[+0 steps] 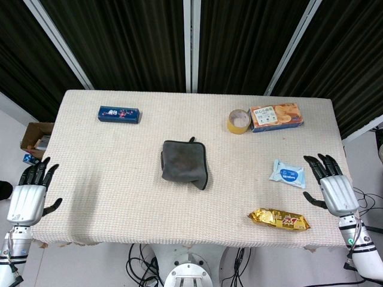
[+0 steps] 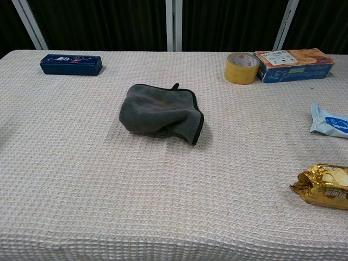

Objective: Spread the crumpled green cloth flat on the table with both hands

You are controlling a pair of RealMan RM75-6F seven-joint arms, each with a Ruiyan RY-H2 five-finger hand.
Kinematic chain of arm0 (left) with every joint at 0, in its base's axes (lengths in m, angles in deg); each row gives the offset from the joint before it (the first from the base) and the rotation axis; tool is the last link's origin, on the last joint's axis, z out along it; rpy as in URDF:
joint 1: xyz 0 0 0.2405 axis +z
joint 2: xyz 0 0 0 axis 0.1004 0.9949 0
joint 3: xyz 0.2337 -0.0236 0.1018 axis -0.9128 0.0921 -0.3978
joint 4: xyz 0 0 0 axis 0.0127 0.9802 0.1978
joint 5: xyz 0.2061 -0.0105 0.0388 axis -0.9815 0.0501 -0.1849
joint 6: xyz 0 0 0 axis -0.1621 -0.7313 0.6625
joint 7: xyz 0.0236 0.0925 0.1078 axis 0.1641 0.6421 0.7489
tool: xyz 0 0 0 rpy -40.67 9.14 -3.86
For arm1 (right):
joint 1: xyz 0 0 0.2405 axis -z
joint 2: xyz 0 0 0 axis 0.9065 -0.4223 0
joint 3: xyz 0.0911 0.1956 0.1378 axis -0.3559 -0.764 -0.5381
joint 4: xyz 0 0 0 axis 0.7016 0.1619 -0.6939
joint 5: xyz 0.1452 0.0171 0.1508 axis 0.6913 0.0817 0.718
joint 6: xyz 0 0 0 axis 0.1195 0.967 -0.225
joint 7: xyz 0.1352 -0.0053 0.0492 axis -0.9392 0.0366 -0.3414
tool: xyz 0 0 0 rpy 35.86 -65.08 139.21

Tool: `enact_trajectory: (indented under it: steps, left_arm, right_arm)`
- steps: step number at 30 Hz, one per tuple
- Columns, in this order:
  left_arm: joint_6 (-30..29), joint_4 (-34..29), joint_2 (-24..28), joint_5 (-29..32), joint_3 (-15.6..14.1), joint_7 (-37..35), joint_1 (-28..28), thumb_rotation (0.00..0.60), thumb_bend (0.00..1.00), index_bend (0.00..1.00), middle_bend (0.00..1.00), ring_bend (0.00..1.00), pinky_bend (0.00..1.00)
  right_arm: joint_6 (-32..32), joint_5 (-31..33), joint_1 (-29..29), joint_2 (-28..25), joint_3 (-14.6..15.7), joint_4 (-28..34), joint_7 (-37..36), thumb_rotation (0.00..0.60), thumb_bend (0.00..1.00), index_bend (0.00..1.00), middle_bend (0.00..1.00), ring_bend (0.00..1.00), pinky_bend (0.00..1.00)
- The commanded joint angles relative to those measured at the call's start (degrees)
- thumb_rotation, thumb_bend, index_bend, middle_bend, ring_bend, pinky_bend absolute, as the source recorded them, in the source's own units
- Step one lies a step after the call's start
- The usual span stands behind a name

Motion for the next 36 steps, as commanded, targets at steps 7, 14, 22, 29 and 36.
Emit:
enact_trajectory:
  steps: [7,14,22,29,36]
  left_arm:
    - [0.3,-0.2,0.5,0.0,0.0,-0.3,0.1,0.6,0.18,0.13,0.02,0.07,0.12]
    - [-0.4,-0.5,0.5,-0.8,-0.5,-1.9,0.6,0.6,0.17,0.14,0.02,0.07,0.12]
    - [-1.2,-0.7,1.2,-0.3,-0.9,-3.4,1.9,0.6,0.18,0.14,0.02,0.07,0.12]
    - [-0.7,-0.4,1.6,1.1,-0.8,-5.0,2.5,0.6,0.17,0.13,0.02,0.07,0.13]
    - [0.7,0.0,1.8,2.5,-0.7,-6.5,2.6,0.6,0.18,0.14,0.02,0.07,0.13]
  right_arm:
    - [5.1,0.5,-4.2,1.1,-1.0,0.7,1.3,0.6,0.13,0.05,0.13,0.0,0.0]
    - [17.8,2.0,-15.7,5.7,-5.3,-0.6,4.4,0.6,0.07,0.17,0.18,0.0,0.0]
    - [34.7,9.8,-32.4,19.8,-11.6,-14.6,8.7,0.6,0.06,0.24,0.18,0.0,0.0]
    - [42.3,12.0,-42.4,31.4,-12.1,-31.1,9.4,0.6,0.06,0.26,0.18,0.0,0.0]
    - [42.7,8.0,-47.0,38.1,-8.8,-42.4,6.7,0.6,0.06,0.26,0.18,0.0,0.0]
